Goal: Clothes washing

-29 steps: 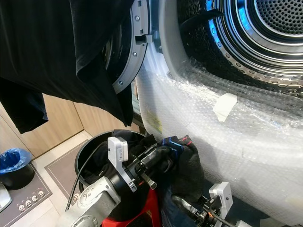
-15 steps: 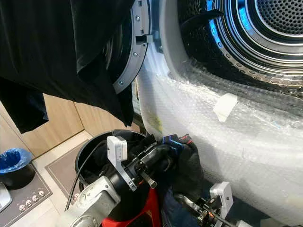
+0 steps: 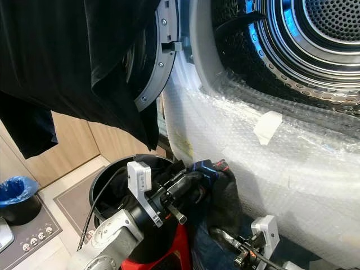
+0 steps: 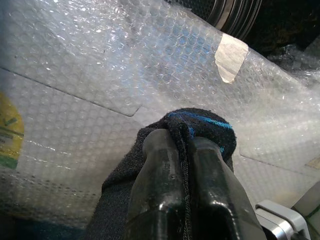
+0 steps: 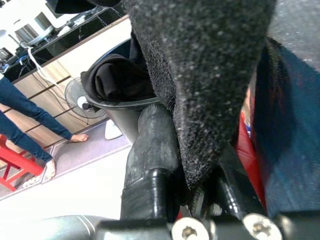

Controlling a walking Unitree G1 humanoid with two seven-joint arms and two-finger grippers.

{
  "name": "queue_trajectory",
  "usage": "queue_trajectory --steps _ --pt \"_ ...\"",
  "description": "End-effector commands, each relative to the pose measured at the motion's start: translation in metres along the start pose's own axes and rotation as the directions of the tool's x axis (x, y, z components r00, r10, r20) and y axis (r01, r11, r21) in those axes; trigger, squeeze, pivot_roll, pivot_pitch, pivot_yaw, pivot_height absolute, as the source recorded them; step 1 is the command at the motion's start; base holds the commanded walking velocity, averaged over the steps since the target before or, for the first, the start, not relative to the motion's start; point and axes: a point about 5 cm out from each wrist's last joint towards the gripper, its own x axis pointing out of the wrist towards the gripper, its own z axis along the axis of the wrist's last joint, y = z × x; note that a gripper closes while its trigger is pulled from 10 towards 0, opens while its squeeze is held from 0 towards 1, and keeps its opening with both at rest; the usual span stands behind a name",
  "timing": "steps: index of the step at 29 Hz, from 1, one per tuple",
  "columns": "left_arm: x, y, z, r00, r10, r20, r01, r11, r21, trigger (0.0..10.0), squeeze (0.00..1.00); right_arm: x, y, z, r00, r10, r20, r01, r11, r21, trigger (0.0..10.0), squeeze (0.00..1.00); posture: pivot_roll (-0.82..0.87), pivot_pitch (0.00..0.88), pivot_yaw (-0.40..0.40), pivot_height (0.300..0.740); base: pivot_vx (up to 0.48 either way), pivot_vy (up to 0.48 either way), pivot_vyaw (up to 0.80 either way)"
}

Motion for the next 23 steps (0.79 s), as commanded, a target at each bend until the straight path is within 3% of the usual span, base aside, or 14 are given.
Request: queue_trajectory --steps 1,14,15,16,23 --pt "0.007 -0.008 0.008 0.998 -0.019 0.052 0.018 1.000 0.019 10.0 0.00 -0.002 -0.002 0.002 1.000 -0.005 0.001 0.005 1.000 -0.009 0.0 0.00 -0.05 0.000 -0.007 0.740 0.000 0.000 0.00" --pt "0.000 -0.008 0.007 0.999 -0.027 0.022 0.025 0.998 0.056 10.0 0.00 -0.009 -0.005 0.008 0.999 0.029 -0.037 -0.030 0.999 -0.026 0.0 0.00 -0.05 0.000 -0.012 0.740 0.000 0.000 0.00" --pt "-0.001 -0.008 0.006 0.999 -0.029 0.019 0.028 0.998 0.056 10.0 0.96 -0.009 -0.004 0.008 0.999 0.035 -0.041 -0.036 0.999 -0.029 0.0 0.00 -0.05 0.000 -0.013 0.740 0.000 0.000 0.00" --pt "-0.002 -0.008 0.006 0.999 -0.032 0.013 0.031 0.998 0.063 10.0 1.00 -0.009 -0.003 0.008 0.998 0.044 -0.046 -0.046 0.999 -0.030 0.0 0.00 -0.04 0.000 -0.013 0.740 0.000 0.000 0.00" --pt "-0.009 -0.008 0.004 0.999 -0.041 -0.018 0.043 0.991 0.126 10.0 1.00 -0.009 -0.002 0.015 0.994 0.092 -0.066 -0.095 0.994 -0.046 0.0 0.00 -0.04 0.000 -0.017 0.740 0.000 0.000 0.00"
